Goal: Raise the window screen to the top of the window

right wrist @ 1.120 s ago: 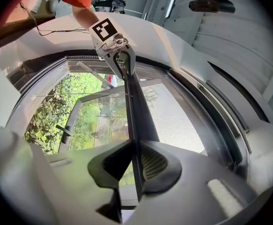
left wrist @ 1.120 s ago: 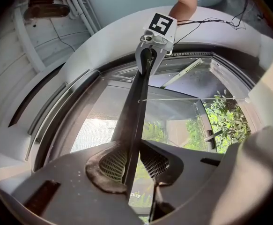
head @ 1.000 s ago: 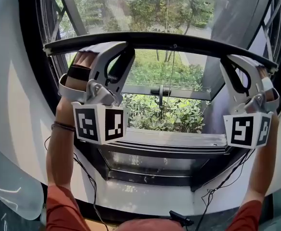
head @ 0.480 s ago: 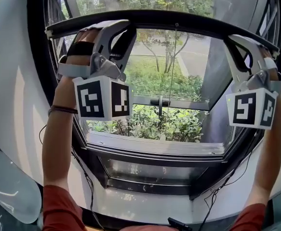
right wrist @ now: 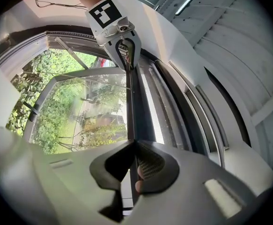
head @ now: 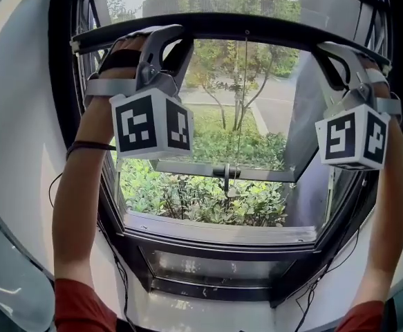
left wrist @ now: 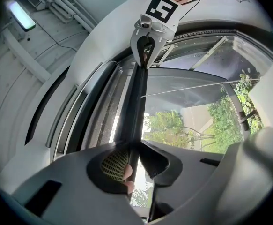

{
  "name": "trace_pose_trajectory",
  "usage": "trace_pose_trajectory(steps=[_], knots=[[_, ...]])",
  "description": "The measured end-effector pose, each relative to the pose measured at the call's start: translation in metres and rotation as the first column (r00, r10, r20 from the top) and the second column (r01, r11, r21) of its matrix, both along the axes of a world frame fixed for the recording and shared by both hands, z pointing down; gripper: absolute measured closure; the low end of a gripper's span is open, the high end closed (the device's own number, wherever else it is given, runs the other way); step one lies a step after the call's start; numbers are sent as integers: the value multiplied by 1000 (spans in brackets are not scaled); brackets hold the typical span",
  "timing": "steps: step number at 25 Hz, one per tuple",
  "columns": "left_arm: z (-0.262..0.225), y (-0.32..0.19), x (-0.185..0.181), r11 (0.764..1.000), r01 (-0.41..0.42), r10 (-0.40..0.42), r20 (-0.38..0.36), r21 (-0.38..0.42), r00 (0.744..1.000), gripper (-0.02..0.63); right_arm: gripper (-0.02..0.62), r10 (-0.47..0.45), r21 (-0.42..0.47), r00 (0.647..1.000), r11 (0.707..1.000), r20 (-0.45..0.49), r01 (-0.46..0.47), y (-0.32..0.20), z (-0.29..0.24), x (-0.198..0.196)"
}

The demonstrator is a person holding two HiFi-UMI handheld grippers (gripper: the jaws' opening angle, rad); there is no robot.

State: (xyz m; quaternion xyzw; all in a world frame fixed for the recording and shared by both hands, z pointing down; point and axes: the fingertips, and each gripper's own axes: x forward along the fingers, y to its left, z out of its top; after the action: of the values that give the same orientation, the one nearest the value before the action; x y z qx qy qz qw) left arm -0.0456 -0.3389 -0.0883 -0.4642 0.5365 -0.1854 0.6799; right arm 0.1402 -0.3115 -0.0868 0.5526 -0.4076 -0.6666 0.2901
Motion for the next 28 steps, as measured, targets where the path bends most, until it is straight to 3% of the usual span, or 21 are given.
trace_pose_trajectory(steps=[18, 28], knots=[[-116, -4, 1, 991, 89, -88, -10, 104, 996, 531, 566, 116, 53, 993, 992, 20, -117, -7, -114, 3], [-157, -6, 1, 984, 120, -111, -69, 133, 991, 528, 561, 152, 93, 987, 983, 60, -157, -11, -156, 3]])
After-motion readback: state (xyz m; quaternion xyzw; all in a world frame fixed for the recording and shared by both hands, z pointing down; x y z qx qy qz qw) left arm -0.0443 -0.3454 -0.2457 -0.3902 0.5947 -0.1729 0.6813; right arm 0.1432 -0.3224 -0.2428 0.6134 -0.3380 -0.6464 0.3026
